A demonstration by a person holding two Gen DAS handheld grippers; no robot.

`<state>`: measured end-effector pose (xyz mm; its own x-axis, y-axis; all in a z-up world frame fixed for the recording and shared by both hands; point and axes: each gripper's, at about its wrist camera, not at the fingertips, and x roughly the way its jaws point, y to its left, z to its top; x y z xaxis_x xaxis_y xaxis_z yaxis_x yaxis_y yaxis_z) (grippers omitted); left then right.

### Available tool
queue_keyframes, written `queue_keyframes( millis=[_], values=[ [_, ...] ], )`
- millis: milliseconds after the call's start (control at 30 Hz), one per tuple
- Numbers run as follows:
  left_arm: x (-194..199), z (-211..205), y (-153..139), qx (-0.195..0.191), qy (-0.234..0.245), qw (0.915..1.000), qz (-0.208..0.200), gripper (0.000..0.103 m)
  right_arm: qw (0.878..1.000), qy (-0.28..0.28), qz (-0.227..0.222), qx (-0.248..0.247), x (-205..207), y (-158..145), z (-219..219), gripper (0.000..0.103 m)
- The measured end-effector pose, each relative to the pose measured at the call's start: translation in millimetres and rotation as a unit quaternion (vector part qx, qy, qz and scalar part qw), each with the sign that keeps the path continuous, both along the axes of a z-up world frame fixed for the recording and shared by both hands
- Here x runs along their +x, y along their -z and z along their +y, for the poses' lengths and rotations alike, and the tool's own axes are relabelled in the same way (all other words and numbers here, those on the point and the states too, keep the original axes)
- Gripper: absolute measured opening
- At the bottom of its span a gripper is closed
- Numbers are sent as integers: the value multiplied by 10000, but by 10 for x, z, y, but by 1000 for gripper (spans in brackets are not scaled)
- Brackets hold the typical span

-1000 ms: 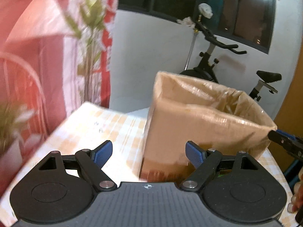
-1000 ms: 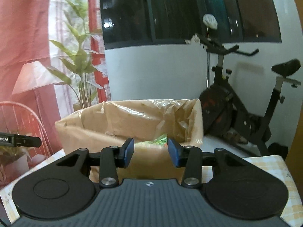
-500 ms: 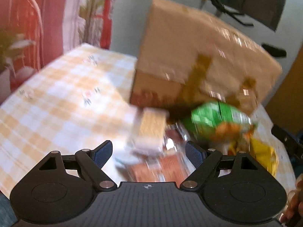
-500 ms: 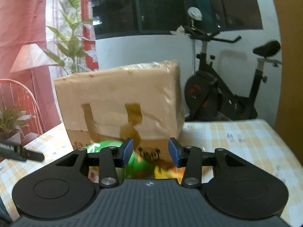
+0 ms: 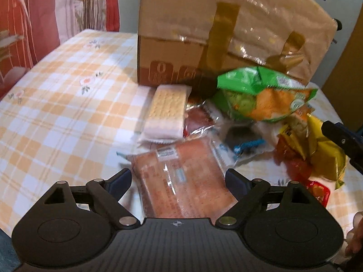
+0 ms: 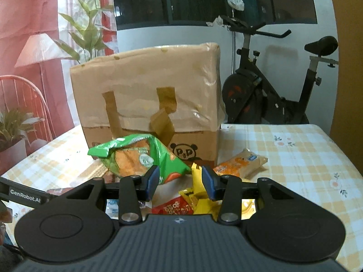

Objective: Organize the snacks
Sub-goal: 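Grasp the wrapped bread with left tool while right tool grasps blue-wrapped cake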

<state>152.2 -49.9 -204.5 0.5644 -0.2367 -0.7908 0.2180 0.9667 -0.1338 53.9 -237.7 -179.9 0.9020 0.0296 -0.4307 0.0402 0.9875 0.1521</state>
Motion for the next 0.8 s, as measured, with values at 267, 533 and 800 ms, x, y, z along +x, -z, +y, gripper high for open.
queue_keyframes(
  millis=[267,533,800],
  values=[
    [12,79,-13,-165,-38,9998,-57,83,9999,-87,135,-42,24,50,44,45],
    [-10,369,-143,-184,-489,9984,-196,82,9989,-391,252,-40,83,33,168,52],
    [35,546,-59,-168,-771,9968,-118,82,9932,-936,685,-142,347,59,482,54]
  ],
)
